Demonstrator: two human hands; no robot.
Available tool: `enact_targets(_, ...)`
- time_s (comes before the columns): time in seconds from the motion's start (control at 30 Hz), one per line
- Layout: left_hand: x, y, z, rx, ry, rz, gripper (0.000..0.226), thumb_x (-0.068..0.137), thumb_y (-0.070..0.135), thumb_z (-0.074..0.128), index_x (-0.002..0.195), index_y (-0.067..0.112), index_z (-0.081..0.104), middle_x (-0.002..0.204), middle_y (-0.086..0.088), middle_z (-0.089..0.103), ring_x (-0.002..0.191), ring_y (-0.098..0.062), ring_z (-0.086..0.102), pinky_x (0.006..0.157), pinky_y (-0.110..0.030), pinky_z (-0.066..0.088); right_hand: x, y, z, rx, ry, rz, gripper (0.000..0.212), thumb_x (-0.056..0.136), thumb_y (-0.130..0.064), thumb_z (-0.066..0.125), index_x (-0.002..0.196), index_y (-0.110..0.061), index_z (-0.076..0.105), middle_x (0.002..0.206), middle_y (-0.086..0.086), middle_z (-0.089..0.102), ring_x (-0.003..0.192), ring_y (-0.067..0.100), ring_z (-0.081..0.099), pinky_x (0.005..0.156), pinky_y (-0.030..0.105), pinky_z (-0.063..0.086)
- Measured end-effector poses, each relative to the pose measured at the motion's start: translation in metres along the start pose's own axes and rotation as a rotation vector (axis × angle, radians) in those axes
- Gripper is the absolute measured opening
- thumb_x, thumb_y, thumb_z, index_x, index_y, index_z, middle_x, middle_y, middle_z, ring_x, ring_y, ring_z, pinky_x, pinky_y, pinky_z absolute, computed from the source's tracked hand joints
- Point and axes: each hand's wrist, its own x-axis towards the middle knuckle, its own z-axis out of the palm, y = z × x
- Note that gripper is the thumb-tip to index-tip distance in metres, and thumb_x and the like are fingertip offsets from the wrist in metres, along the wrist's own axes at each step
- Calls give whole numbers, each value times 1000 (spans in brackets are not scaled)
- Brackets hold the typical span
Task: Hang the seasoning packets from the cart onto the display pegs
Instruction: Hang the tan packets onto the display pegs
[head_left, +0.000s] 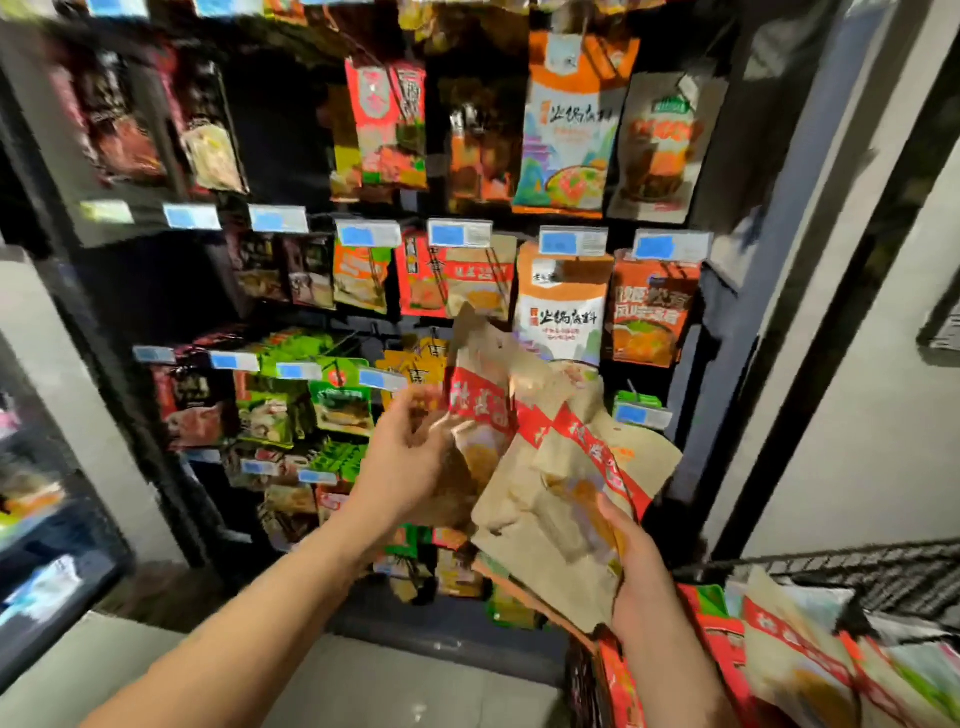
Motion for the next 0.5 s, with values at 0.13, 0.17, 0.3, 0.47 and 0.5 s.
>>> enact_targets(0.13, 46, -30, -28, -156, 61, -195, 30, 92, -2, 65, 118, 14, 62, 88, -1, 71, 73, -10, 66, 70, -25, 52, 16, -14, 32, -51, 7, -88, 57, 77, -31, 75, 130, -11, 70, 103, 12, 79, 83, 24, 78, 78, 39, 59)
enact_targets(0.17, 56, -33, -32, -173, 75, -238, 34, 88, -3, 65, 118, 15, 64, 86, -3, 71, 74, -16, 65, 70, -27, 50, 23, -17, 37, -49, 12, -118, 67, 68, -35, 83, 130, -12, 70, 108, 11, 78, 91, 24, 78, 88, 43, 57)
enact_targets(0.3, 103, -53, -34, -303, 51, -384, 37, 91, -11, 54, 109, 20, 62, 62, -7, 57, 51, -21, 50, 44, -21, 42, 51, -27, 60, 17, -26, -176, 85, 50, -43, 98, 128, -17, 72, 121, 10, 75, 124, 30, 65, 115, 54, 41)
enact_targets(0.47, 179, -79, -23, -470, 19, -460, 43, 93, -11, 50, 117, 22, 65, 88, -19, 61, 73, -29, 50, 63, -35, 40, 88, -49, 82, 55, -43, -229, 41, 81, -33, 71, 117, -14, 75, 116, 9, 77, 111, 25, 72, 94, 43, 58)
enact_targets(0.5, 192, -81, -21, -493, 16, -475, 44, 93, -10, 50, 116, 24, 66, 90, -19, 61, 71, -28, 49, 63, -35, 39, 96, -52, 86, 48, -61, -250, 41, 84, -34, 69, 119, -14, 74, 117, 8, 76, 109, 22, 73, 88, 40, 61)
